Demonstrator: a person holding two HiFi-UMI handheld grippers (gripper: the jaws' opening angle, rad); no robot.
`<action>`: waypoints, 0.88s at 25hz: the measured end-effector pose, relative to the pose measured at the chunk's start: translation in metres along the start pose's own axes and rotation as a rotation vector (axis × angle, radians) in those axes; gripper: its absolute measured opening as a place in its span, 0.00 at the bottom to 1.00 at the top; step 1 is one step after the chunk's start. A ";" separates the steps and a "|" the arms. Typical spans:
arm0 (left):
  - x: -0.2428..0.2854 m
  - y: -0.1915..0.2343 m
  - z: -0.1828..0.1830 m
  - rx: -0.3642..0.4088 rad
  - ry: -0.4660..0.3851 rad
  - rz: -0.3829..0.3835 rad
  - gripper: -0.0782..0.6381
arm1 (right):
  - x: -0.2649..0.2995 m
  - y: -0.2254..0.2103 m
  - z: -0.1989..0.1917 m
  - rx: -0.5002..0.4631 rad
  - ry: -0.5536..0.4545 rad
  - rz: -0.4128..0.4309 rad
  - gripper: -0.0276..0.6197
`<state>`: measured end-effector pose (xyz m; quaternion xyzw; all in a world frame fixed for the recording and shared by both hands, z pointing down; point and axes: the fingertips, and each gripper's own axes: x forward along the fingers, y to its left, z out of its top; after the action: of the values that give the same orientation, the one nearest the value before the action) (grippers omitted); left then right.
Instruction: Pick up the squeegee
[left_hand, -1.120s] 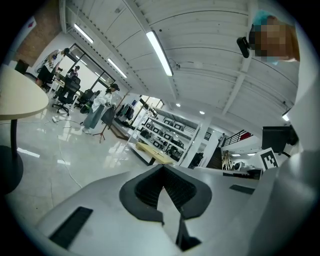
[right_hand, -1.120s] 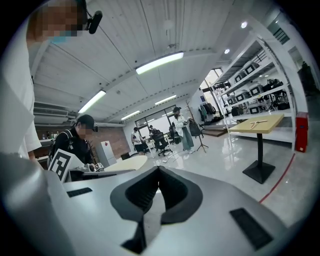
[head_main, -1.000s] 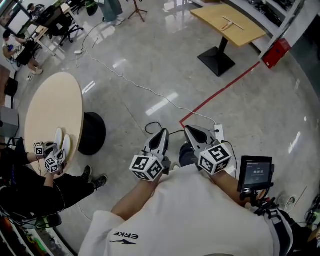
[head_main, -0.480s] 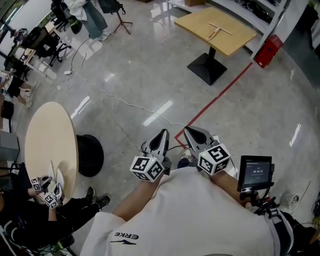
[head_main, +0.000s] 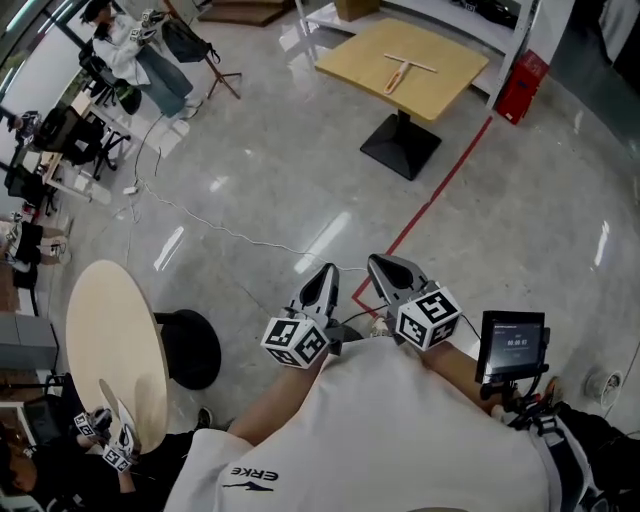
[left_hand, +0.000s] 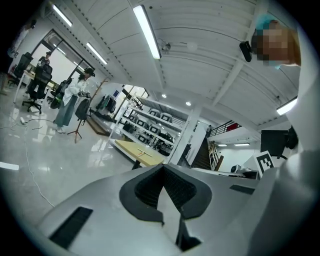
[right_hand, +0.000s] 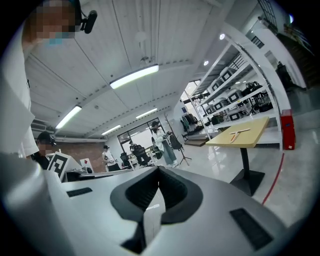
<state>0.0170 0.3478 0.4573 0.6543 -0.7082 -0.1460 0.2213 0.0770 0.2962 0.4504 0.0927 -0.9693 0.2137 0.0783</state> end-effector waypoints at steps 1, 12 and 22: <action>0.006 -0.003 0.001 0.006 0.006 -0.011 0.11 | -0.001 -0.006 0.003 -0.001 -0.010 -0.006 0.05; 0.067 0.009 -0.014 -0.002 0.102 -0.100 0.11 | 0.013 -0.058 0.006 0.045 -0.017 -0.105 0.05; 0.145 0.055 0.020 -0.014 0.106 -0.191 0.11 | 0.073 -0.109 0.031 0.037 -0.012 -0.199 0.05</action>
<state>-0.0476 0.2076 0.4851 0.7240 -0.6290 -0.1367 0.2480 0.0260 0.1748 0.4806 0.1912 -0.9517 0.2221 0.0918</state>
